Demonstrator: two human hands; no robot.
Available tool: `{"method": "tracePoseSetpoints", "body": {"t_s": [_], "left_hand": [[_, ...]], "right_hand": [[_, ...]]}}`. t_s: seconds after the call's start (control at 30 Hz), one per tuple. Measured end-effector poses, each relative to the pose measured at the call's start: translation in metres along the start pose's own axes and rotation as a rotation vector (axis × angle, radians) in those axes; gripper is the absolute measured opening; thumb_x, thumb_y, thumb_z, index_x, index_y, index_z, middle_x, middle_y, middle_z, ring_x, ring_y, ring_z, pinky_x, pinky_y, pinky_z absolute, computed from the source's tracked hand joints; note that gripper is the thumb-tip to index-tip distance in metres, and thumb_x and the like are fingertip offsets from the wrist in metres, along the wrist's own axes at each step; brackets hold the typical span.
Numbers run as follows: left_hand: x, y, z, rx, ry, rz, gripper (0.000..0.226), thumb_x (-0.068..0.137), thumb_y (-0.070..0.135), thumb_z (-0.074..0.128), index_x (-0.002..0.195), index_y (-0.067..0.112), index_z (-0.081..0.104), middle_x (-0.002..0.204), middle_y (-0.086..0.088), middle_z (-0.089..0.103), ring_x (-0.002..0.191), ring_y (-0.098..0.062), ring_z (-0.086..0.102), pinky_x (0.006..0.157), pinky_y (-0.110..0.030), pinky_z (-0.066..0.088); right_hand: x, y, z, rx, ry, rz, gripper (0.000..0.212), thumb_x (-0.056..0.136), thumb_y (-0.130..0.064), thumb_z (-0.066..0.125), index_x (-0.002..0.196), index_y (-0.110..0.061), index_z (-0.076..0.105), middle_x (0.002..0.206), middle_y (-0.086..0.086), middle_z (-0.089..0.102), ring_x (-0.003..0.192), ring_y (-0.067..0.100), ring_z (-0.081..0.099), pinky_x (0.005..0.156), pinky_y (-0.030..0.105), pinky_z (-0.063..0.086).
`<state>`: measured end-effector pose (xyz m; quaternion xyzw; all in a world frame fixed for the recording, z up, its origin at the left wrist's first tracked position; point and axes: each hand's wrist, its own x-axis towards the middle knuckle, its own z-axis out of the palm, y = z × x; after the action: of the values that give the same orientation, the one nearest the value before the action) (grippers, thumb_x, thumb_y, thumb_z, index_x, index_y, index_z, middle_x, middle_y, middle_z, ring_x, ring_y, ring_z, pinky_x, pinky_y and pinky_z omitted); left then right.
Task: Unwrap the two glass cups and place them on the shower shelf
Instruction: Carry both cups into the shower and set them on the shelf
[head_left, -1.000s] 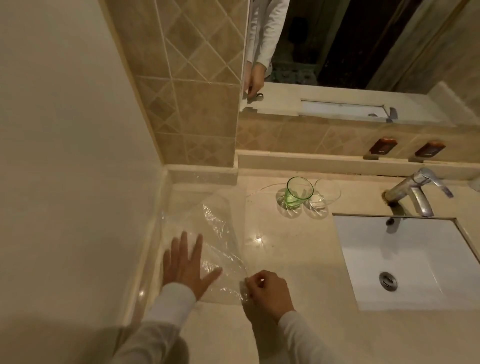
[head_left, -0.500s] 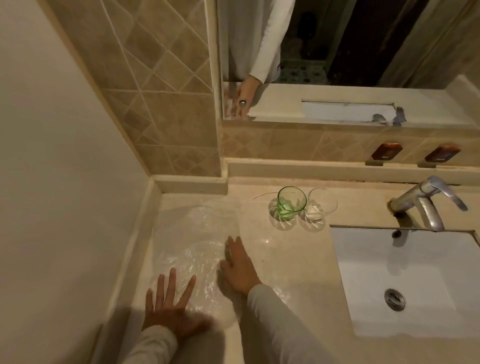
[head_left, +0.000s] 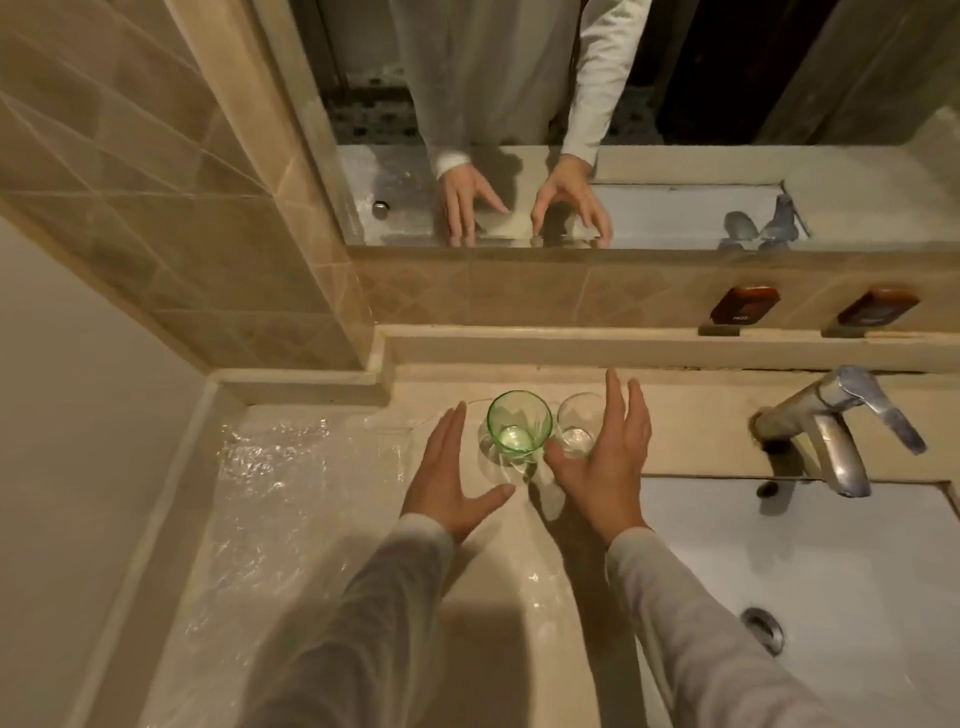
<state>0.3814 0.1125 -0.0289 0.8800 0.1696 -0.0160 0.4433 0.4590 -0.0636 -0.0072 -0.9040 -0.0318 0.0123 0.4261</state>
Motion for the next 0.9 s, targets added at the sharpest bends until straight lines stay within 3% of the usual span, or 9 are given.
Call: {"method": "tracePoseSetpoints", "body": {"t_s": [0.07,0.17,0.27,0.4,0.5,0.57,0.67,0.8,0.9], "left_hand": [[0.025,0.011,0.018,-0.074,0.010,-0.030,0.120,0.063,0.040,0.088,0.153,0.039,0.008,0.161,0.007,0.018,0.146,-0.011,0.021,0.111,-0.023,0.023],[0.041,0.010,0.042,-0.272,0.013,-0.107,0.122,0.056,0.026,0.091,0.147,0.051,0.015,0.153,0.011,0.035,0.136,-0.011,0.038,0.105,-0.029,0.038],[0.045,0.013,0.061,-0.550,0.049,-0.213,0.115,0.050,0.012,0.090,0.135,0.064,0.032,0.128,0.013,0.056,0.114,-0.023,0.060,0.078,-0.043,0.060],[0.052,0.010,0.071,-0.558,0.152,-0.190,0.101,0.044,0.019,0.096,0.128,0.048,0.046,0.109,0.014,0.065,0.098,-0.012,0.066,0.067,-0.030,0.061],[0.050,0.015,0.071,-0.691,0.149,-0.233,0.090,0.045,0.015,0.097,0.121,0.040,0.053,0.101,0.017,0.066,0.098,-0.018,0.065,0.061,-0.035,0.061],[0.048,0.021,0.069,-0.763,0.139,-0.226,0.084,0.048,0.013,0.097,0.118,0.037,0.056,0.100,0.012,0.068,0.096,-0.020,0.067,0.063,-0.033,0.060],[0.047,0.028,0.060,-0.727,0.144,-0.152,0.073,0.048,0.017,0.097,0.108,0.037,0.059,0.101,0.010,0.071,0.097,-0.012,0.068,0.070,-0.019,0.056],[0.040,0.040,0.038,-0.709,0.112,-0.139,0.078,0.050,0.018,0.097,0.115,0.032,0.056,0.116,0.003,0.067,0.107,-0.015,0.065,0.091,-0.036,0.056],[0.024,0.053,0.016,-0.758,0.069,-0.103,0.077,0.050,0.022,0.097,0.115,0.033,0.058,0.118,0.005,0.067,0.109,-0.017,0.065,0.087,-0.039,0.058]], "right_hand": [[0.012,0.018,-0.005,0.097,-0.055,0.069,0.115,0.075,-0.021,0.088,0.158,-0.038,0.012,0.168,0.000,0.007,0.153,0.025,0.011,0.120,0.041,0.020],[0.019,0.039,-0.002,0.271,-0.101,0.137,0.125,0.069,-0.019,0.092,0.155,-0.050,0.007,0.164,-0.006,0.019,0.149,0.022,0.026,0.110,0.029,0.027],[0.025,0.053,0.010,0.348,-0.113,0.192,0.128,0.063,-0.026,0.094,0.152,-0.056,0.006,0.156,-0.004,0.039,0.137,0.015,0.041,0.106,0.028,0.034],[0.031,0.069,0.018,0.395,-0.109,0.237,0.125,0.056,-0.037,0.096,0.148,-0.060,0.015,0.139,-0.015,0.050,0.121,0.008,0.049,0.098,0.023,0.042],[0.031,0.077,0.021,0.398,-0.101,0.246,0.102,0.052,-0.039,0.095,0.133,-0.058,0.037,0.120,-0.034,0.057,0.110,0.003,0.060,0.090,0.014,0.047],[0.029,0.077,0.021,0.428,-0.068,0.253,0.085,0.051,-0.037,0.094,0.119,-0.058,0.048,0.108,-0.036,0.063,0.106,-0.003,0.063,0.081,0.007,0.050],[0.025,0.069,0.016,0.513,-0.044,0.264,0.081,0.054,-0.029,0.097,0.121,-0.049,0.055,0.114,-0.025,0.067,0.105,-0.003,0.065,0.086,0.018,0.054],[0.020,0.050,-0.004,0.556,-0.034,0.183,0.084,0.060,-0.021,0.097,0.132,-0.032,0.054,0.125,-0.014,0.064,0.113,-0.002,0.061,0.088,0.013,0.049],[0.006,0.030,-0.019,0.600,-0.029,0.140,0.082,0.062,-0.021,0.097,0.132,-0.033,0.055,0.127,-0.012,0.064,0.117,-0.003,0.060,0.088,0.011,0.049]]}}
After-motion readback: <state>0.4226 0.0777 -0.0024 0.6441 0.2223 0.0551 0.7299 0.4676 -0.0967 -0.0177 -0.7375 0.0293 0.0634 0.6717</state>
